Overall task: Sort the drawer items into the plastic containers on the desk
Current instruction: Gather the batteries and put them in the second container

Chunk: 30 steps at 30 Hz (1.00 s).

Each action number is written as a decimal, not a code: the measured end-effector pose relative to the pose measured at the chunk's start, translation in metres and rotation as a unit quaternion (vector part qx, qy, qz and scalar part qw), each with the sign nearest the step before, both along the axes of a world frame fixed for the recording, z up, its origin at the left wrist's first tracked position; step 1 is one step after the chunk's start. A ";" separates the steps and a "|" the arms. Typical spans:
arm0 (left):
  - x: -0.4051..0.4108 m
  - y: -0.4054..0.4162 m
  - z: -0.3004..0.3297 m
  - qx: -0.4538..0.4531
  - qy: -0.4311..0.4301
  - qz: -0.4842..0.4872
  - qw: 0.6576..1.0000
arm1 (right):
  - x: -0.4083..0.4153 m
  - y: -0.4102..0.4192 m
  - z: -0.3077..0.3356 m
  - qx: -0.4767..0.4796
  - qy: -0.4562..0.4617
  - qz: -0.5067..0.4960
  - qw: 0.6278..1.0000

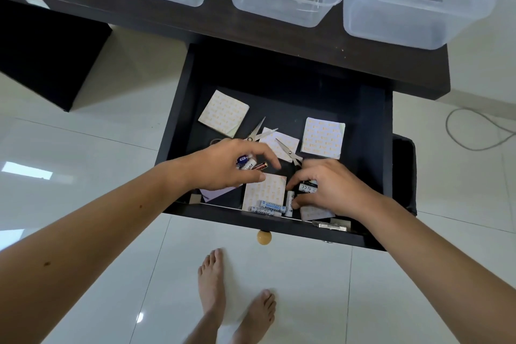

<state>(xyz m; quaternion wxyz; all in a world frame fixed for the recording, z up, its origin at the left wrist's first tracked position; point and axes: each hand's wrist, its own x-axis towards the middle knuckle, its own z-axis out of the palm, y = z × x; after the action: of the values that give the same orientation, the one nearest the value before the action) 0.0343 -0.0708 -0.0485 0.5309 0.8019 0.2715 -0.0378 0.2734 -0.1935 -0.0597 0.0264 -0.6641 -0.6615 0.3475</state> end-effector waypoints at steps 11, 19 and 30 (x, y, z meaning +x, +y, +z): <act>0.012 -0.014 -0.006 0.105 0.088 -0.093 0.986 | 0.004 -0.010 0.028 -0.049 0.211 -0.174 0.961; 0.023 -0.022 -0.004 0.237 0.131 -0.207 0.940 | 0.003 -0.004 0.032 -0.063 0.371 -0.301 0.876; 0.011 -0.017 -0.002 0.164 0.127 -0.186 0.960 | 0.001 -0.003 0.032 -0.114 0.396 -0.279 0.867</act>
<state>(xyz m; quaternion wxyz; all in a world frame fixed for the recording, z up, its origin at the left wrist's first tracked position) 0.0452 -0.0881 -0.0505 0.3370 0.9028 0.1852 -0.1924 0.2739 -0.1967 -0.0281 0.3062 -0.6257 -0.3384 0.6327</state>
